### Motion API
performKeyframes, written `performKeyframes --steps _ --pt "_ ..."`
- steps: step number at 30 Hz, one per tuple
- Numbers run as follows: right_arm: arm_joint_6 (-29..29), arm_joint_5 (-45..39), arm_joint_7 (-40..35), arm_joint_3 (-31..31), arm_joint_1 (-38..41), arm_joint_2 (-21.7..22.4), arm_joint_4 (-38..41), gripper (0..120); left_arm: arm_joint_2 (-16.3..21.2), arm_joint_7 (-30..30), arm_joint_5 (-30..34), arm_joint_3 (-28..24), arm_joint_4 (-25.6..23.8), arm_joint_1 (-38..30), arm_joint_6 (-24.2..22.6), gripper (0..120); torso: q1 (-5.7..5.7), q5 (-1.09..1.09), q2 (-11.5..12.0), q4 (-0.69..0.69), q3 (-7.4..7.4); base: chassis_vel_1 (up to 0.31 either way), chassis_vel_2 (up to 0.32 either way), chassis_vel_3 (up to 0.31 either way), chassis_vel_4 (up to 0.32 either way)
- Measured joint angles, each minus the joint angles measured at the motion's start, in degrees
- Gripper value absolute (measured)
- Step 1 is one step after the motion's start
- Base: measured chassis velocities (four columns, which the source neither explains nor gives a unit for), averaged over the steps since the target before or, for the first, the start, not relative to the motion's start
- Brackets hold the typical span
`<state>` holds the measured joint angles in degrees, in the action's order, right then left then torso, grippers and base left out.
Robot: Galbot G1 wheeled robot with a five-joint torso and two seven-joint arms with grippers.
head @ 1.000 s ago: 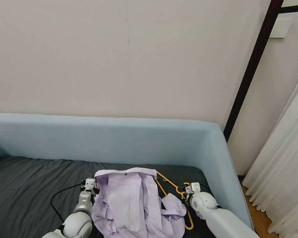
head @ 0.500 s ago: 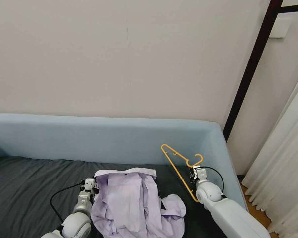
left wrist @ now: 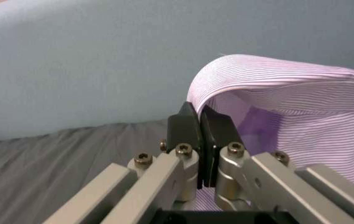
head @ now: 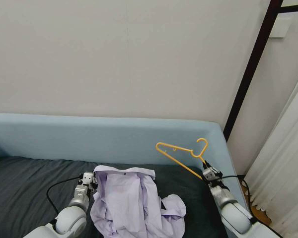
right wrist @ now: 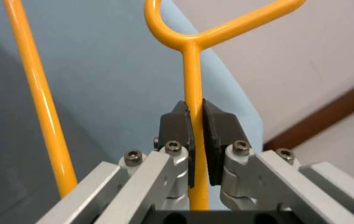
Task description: Pick up the clothes from the sofa and hang them on the clothes hanger.
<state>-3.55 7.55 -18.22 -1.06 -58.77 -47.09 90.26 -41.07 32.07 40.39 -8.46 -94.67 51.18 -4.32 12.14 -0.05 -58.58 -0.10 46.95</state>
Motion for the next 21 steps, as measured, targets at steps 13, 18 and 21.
performKeyframes --steps 13,18,21 --pt "-1.24 7.49 1.70 3.82 -9.98 -1.08 7.94 4 4.70 3.55 6.88 -2.55 -11.44 -1.48 -5.75 0 0.00 -0.01 0.00 0.02 0.00 0.000 0.000 0.000 0.000" --pt "3.17 -0.67 2.37 10.88 -8.44 -3.11 8.45 4 6.44 4.19 7.82 -2.97 -13.76 -1.64 -6.90 0 0.00 0.01 0.00 0.02 0.01 0.000 0.000 0.000 0.000" --pt "5.44 -3.97 2.43 14.47 -5.73 -4.90 7.72 4 7.04 4.66 8.24 -2.99 -14.59 -1.27 -7.23 0 0.00 -0.02 0.00 0.03 0.00 0.000 0.000 0.000 0.000"
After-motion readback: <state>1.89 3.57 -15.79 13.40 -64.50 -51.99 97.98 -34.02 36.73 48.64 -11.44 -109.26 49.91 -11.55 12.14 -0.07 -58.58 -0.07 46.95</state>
